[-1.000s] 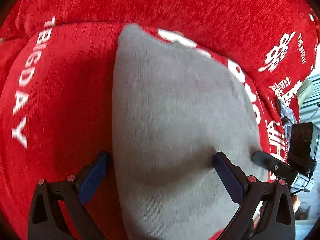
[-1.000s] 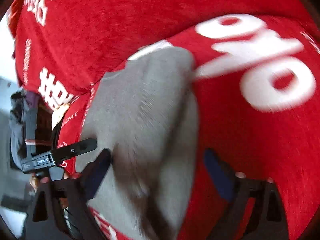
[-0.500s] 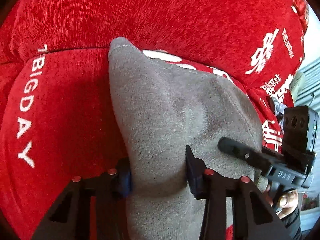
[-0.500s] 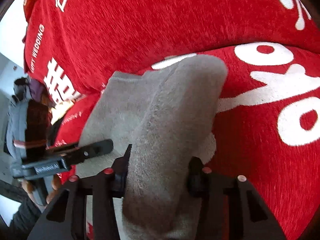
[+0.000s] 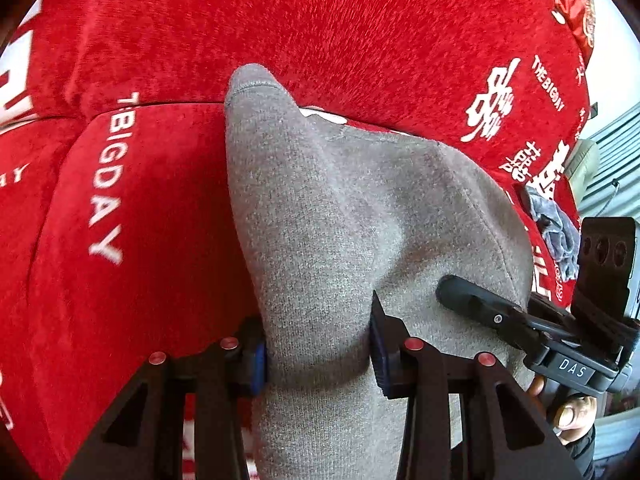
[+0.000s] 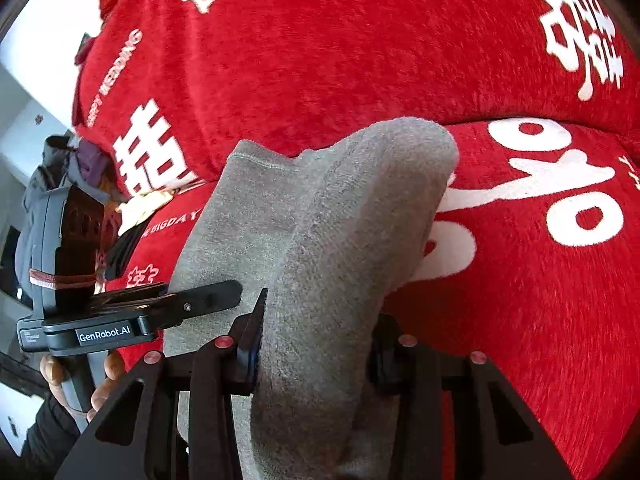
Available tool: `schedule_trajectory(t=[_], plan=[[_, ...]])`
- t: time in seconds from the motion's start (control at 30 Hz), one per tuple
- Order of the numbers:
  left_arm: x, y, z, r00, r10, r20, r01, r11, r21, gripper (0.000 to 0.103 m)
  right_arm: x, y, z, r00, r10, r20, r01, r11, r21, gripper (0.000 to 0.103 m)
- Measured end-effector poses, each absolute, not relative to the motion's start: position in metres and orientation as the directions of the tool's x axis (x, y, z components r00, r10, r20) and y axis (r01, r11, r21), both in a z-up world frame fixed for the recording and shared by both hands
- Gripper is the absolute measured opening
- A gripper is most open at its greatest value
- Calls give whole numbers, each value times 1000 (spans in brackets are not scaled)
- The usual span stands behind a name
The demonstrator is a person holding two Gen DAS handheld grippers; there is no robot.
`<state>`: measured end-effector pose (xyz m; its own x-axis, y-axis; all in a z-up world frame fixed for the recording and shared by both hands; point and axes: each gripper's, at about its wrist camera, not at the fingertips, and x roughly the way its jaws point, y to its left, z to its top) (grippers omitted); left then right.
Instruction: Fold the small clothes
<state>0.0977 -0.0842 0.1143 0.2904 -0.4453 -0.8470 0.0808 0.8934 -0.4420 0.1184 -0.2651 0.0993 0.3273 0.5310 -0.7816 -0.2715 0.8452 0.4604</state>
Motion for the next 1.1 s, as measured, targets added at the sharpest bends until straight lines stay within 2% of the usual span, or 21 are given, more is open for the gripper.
schedule_trajectory(t=[0.33, 0.6, 0.67, 0.7, 0.77, 0.8, 0.93, 1.03, 1.1], plan=[[18, -51, 119, 313, -441, -841, 63, 894, -445, 41, 52, -230, 114, 314, 531, -787, -337, 838, 430, 43], [-19, -26, 83, 294, -432, -852, 25, 895, -445, 43, 24, -210, 80, 268, 519, -812, -346, 838, 422, 43], [-24, -17, 73, 297, -425, -855, 4, 896, -444, 53, 22, -211, 70, 274, 497, -823, -341, 851, 400, 44], [-26, -12, 71, 310, -428, -849, -3, 892, -451, 57, 21, -212, 69, 280, 491, -825, -335, 855, 395, 50], [-31, -1, 72, 334, -395, -856, -27, 904, -428, 76, 21, -222, 65, 279, 472, -837, -290, 872, 395, 60], [-34, 6, 74, 349, -368, -862, -51, 911, -409, 81, 22, -227, 64, 277, 462, -842, -268, 879, 394, 64], [-51, 30, 93, 424, -295, -856, -100, 924, -368, 81, 5, -250, 76, 340, 394, -854, -221, 916, 335, 66], [-66, 21, 111, 470, -226, -853, -75, 953, -294, 81, -25, -244, 98, 422, 341, -840, -285, 930, 233, 66], [-73, 2, 119, 484, -252, -838, -19, 954, -298, 81, -42, -229, 107, 454, 335, -826, -354, 918, 178, 68]])
